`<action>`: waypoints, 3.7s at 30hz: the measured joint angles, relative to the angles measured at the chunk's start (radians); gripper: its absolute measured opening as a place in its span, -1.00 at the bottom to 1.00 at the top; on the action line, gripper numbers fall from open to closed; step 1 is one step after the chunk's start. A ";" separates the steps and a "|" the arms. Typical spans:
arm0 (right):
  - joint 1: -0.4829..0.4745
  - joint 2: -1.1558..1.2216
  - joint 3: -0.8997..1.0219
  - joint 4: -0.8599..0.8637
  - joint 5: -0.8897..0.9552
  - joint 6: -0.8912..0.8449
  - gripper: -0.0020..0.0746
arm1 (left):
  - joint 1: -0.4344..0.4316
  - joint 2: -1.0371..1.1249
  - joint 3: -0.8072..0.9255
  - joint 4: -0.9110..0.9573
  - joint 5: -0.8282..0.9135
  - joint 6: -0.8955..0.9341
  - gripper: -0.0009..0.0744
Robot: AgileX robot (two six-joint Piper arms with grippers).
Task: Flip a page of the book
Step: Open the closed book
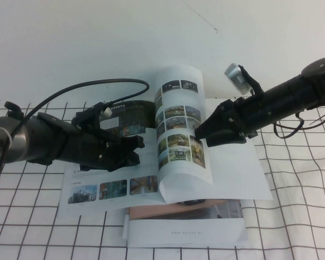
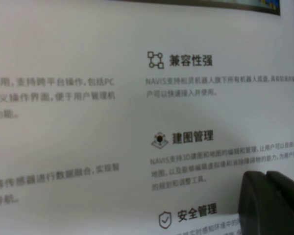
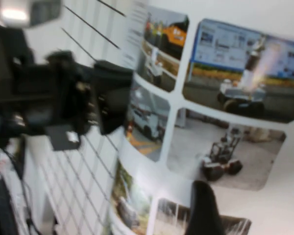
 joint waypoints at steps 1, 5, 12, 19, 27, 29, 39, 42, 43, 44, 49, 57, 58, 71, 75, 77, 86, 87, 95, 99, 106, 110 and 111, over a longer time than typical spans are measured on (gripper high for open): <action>0.000 0.000 0.000 0.029 0.004 -0.012 0.19 | 0.000 0.000 0.000 0.000 0.000 0.000 -0.98; 0.002 0.000 0.000 0.158 0.004 -0.061 0.19 | 0.000 0.000 0.000 0.000 0.000 0.034 -0.98; 0.002 -0.053 0.000 0.262 0.005 -0.090 0.19 | -0.002 -0.027 0.002 0.029 -0.002 0.087 -0.98; 0.002 -0.062 -0.004 0.264 0.007 -0.096 0.19 | -0.019 -0.164 0.007 0.137 -0.005 0.087 -0.98; 0.002 -0.062 -0.005 0.264 0.007 -0.096 0.19 | -0.044 -0.319 0.044 0.216 0.021 0.036 -0.98; 0.002 -0.062 -0.005 0.264 0.007 -0.096 0.19 | -0.070 -0.370 0.088 0.233 -0.011 0.025 -0.98; 0.008 -0.064 -0.008 0.294 0.007 -0.117 0.12 | -0.495 -0.573 0.335 0.245 -0.412 0.034 -0.98; 0.012 -0.064 -0.008 0.325 0.007 -0.125 0.12 | -0.620 -0.550 0.343 0.234 -0.516 0.038 -0.98; 0.012 -0.064 -0.008 0.330 0.007 -0.128 0.12 | -0.657 -0.536 0.343 0.231 -0.561 0.038 -0.98; 0.012 -0.064 -0.008 0.333 0.007 -0.129 0.12 | -0.691 -0.521 0.343 0.225 -0.611 0.040 -0.98; 0.017 -0.064 -0.008 0.340 0.007 -0.137 0.11 | -0.781 -0.431 0.343 0.215 -0.803 0.061 -0.98; 0.081 -0.074 -0.008 0.341 0.006 -0.145 0.11 | -0.788 -0.315 0.313 0.181 -0.876 0.065 -0.98; 0.086 -0.080 -0.008 0.341 0.006 -0.151 0.11 | -0.788 -0.309 0.313 0.158 -0.906 0.074 -0.98; 0.127 -0.144 -0.008 0.333 0.007 -0.163 0.11 | -0.638 -0.308 0.313 -0.255 -0.947 0.346 -0.98; 0.140 -0.173 -0.008 0.315 0.009 -0.184 0.11 | -0.611 -0.308 0.313 -0.485 -0.931 0.528 -0.98; 0.140 -0.191 -0.008 0.293 0.011 -0.207 0.09 | -0.602 -0.308 0.313 -0.531 -0.935 0.619 -0.98; 0.140 -0.208 -0.008 -0.088 -0.013 -0.192 -0.41 | -0.587 -0.308 0.372 -0.566 -0.940 0.688 -0.98; 0.140 -0.208 -0.008 -0.153 -0.042 -0.164 -0.50 | -0.586 -0.308 0.376 -0.566 -0.940 0.688 -0.98; 0.140 -0.184 -0.003 -0.451 -0.168 0.039 -0.93 | -0.504 -0.308 0.404 -0.566 -0.774 0.621 -0.98; 0.140 -0.150 0.056 -0.456 -0.201 0.055 -0.94 | -0.441 -0.308 0.404 -0.562 -0.615 0.589 -0.98; 0.140 -0.139 0.231 -0.419 -0.310 0.033 -0.95 | -0.398 -0.308 0.417 -0.556 -0.497 0.514 -0.98; 0.140 -0.144 0.246 -0.343 -0.297 -0.006 -0.95 | -0.398 -0.310 0.424 -0.555 -0.468 0.507 -0.98; 0.140 -0.154 0.249 -0.299 -0.278 -0.042 -0.95 | -0.396 -0.319 0.424 -0.555 -0.450 0.523 -0.98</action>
